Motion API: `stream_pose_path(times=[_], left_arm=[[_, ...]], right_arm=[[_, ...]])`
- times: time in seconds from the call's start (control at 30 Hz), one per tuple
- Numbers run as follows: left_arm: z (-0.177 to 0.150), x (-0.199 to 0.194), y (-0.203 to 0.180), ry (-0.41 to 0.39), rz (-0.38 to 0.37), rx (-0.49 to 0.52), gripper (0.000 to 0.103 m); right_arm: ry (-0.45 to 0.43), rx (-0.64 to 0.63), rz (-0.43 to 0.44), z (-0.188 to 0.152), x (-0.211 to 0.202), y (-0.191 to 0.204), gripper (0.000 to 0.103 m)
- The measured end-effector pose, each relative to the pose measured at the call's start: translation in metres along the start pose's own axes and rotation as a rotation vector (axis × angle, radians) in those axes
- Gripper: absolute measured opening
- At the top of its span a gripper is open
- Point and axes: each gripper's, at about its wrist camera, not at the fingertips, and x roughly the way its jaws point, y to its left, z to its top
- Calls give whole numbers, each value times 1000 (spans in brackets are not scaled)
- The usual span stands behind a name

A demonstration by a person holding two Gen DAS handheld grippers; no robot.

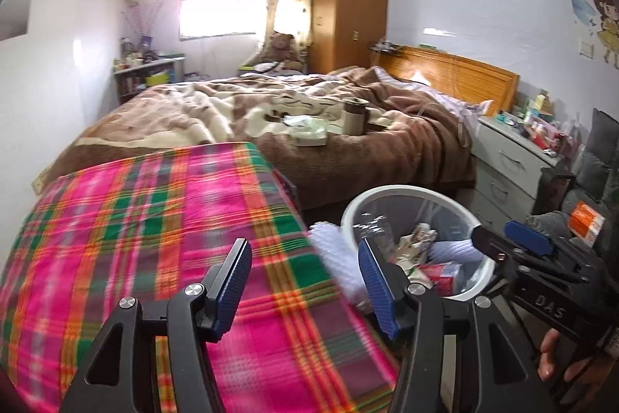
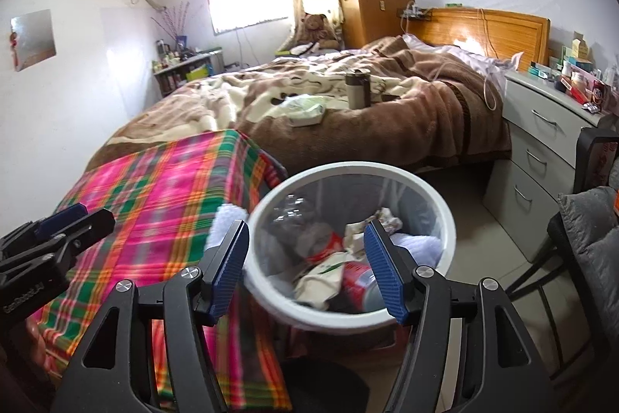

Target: Collect trash

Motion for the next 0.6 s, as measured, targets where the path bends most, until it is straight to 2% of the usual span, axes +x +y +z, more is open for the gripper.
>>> stream_pose_path(times=[0.17, 0.37, 0.5, 0.6], left_arm=[[-15, -26, 13, -40, 63, -20, 71], [-32, -46, 22, -63, 126, -31, 71], [-38, -52, 25, -71, 134, -34, 71], [-40, -55, 24, -78, 134, -27, 71]], right_arm=[[-30, -11, 31, -10, -10, 17, 64], [-60, -16, 50, -23, -22, 32, 64], [-84, -46, 13, -27, -26, 41, 64], [-83, -42, 23, -28, -26, 42, 64]])
